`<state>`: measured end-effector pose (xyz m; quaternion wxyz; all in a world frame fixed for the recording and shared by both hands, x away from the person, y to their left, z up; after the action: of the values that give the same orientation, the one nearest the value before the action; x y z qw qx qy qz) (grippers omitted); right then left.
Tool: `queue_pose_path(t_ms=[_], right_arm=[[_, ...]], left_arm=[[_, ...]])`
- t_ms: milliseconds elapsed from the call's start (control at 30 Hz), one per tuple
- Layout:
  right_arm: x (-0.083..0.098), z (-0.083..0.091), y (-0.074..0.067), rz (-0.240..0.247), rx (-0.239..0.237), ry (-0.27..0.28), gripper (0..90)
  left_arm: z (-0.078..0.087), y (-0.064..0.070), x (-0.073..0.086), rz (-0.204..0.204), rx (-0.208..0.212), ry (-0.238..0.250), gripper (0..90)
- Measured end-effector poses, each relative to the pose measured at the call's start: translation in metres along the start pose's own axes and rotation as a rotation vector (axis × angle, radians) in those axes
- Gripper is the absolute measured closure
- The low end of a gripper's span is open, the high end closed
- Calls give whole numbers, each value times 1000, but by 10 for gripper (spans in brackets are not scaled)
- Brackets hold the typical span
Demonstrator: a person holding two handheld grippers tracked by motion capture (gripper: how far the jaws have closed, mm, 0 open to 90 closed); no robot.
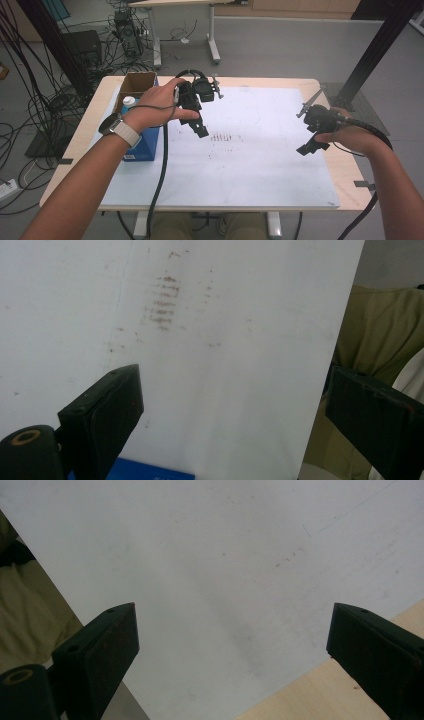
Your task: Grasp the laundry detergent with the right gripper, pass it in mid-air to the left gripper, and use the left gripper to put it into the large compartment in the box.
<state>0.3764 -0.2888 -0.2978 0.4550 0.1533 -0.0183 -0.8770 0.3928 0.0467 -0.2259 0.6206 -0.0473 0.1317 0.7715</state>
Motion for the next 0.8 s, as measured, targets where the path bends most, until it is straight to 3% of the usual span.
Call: queue_pose_path(t_ms=[800], right_arm=[[3,-2,-1,3,4,5,64]], left_arm=[[-4,-2,2,18,0,-1,90]])
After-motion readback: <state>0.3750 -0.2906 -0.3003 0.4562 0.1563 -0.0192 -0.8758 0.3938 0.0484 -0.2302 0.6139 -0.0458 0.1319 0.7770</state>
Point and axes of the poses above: each handheld gripper's, and its own axes: z roughly backward along the jaws, x roughly out of its underside, y roughly to its right, the point moved 1 cm from there along -z, roughly forward along the jaws, and after that the axes turned 9 degrees about x, right-handed, at the moved point
